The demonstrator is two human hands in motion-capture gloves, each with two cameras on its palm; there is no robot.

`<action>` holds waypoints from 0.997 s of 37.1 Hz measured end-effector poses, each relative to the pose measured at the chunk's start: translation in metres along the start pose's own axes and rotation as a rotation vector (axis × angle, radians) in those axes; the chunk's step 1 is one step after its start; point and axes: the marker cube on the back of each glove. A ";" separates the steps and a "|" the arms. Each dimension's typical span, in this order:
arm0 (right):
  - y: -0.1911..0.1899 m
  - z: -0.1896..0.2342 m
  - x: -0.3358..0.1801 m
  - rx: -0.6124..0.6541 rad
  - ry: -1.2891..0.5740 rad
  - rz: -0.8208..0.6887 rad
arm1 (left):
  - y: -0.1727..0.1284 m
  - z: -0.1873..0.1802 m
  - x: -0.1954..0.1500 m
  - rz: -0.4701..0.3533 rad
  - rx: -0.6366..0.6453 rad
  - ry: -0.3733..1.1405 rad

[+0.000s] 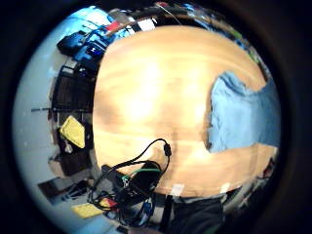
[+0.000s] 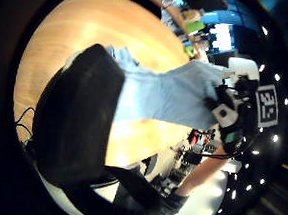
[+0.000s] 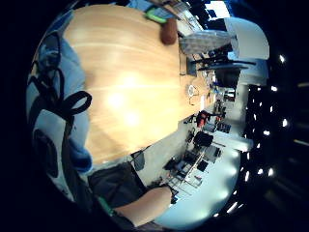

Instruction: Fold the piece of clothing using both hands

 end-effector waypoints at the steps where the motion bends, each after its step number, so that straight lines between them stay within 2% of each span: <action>1: 0.006 -0.003 -0.013 -0.008 0.000 -0.025 | -0.002 0.000 -0.003 0.004 0.001 0.034; 4: 0.047 -0.017 -0.054 -0.039 -0.022 -0.115 | 0.006 -0.010 -0.013 0.005 0.016 0.099; 7: 0.075 -0.018 -0.093 -0.063 -0.062 -0.178 | 0.005 -0.015 -0.027 -0.004 0.046 0.091; 15: 0.091 0.036 -0.170 -0.263 -0.139 -0.287 | 0.016 -0.029 -0.058 -0.032 0.060 0.006; 21: 0.104 0.034 -0.172 -0.347 -0.305 -0.351 | 0.057 -0.050 -0.049 -0.019 0.014 0.066; 24: 0.107 0.012 -0.155 -0.301 -0.366 -0.338 | 0.061 -0.048 -0.046 -0.017 -0.006 0.071; 26: 0.099 -0.008 -0.136 -0.197 -0.386 -0.317 | 0.055 -0.039 -0.046 -0.020 -0.009 0.061; 28: 0.077 -0.021 -0.117 -0.087 -0.392 -0.316 | 0.051 -0.034 -0.044 -0.018 -0.018 0.053; 31: 0.048 -0.031 -0.089 -0.003 -0.378 -0.319 | 0.058 -0.037 -0.036 -0.005 -0.041 0.046; 37: 0.061 -0.060 -0.024 0.084 -0.342 -0.255 | 0.048 -0.034 -0.027 -0.022 -0.053 -0.005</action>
